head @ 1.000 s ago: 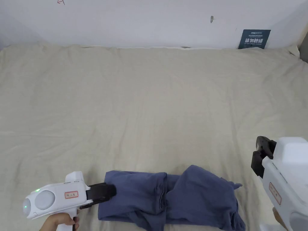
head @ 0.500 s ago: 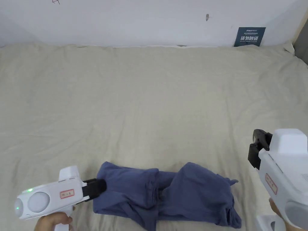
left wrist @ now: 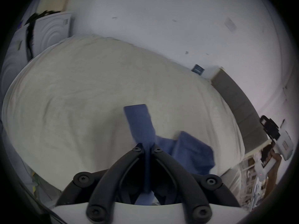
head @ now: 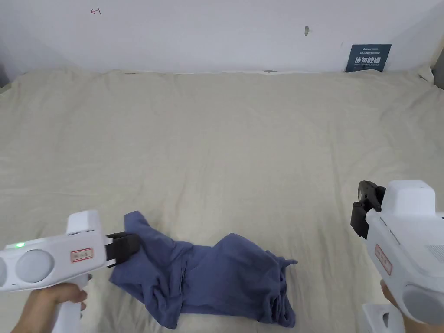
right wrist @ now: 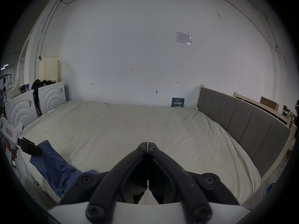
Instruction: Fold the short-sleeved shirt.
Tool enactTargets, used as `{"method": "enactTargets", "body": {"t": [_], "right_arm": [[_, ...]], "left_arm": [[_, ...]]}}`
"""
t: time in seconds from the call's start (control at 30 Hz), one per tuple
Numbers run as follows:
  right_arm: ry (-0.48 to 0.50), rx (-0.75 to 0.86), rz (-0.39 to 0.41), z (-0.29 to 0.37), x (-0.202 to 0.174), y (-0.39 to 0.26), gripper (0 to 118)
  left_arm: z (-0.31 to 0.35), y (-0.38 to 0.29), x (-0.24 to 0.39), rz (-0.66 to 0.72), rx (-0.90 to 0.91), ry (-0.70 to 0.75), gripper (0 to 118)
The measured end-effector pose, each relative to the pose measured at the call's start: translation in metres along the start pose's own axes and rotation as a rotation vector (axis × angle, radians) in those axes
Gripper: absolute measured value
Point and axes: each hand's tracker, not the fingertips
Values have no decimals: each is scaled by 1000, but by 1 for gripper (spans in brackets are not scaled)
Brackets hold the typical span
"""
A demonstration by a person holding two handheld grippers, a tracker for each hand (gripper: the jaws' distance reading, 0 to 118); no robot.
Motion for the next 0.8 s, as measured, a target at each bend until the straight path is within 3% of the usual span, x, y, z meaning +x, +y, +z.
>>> {"method": "enactTargets", "body": {"t": [0.3, 0.57, 0.6, 0.73, 0.8], "right_arm": [[-34, 9, -18, 12, 23, -3, 2], [-78, -5, -29, 19, 42, -9, 2], [-83, -9, -31, 19, 44, -10, 2], [-97, -13, -36, 21, 48, -11, 2], [-101, -16, -37, 21, 49, -12, 2]], "left_arm": [[-63, -4, 128, -182, -130, -140, 7], [-153, -67, 194, -366, -310, -48, 8], [-161, -74, 199, -397, -322, -27, 13], [-162, -85, 207, -344, -306, -100, 92], [-151, -83, 209, -310, -294, -131, 106]]}}
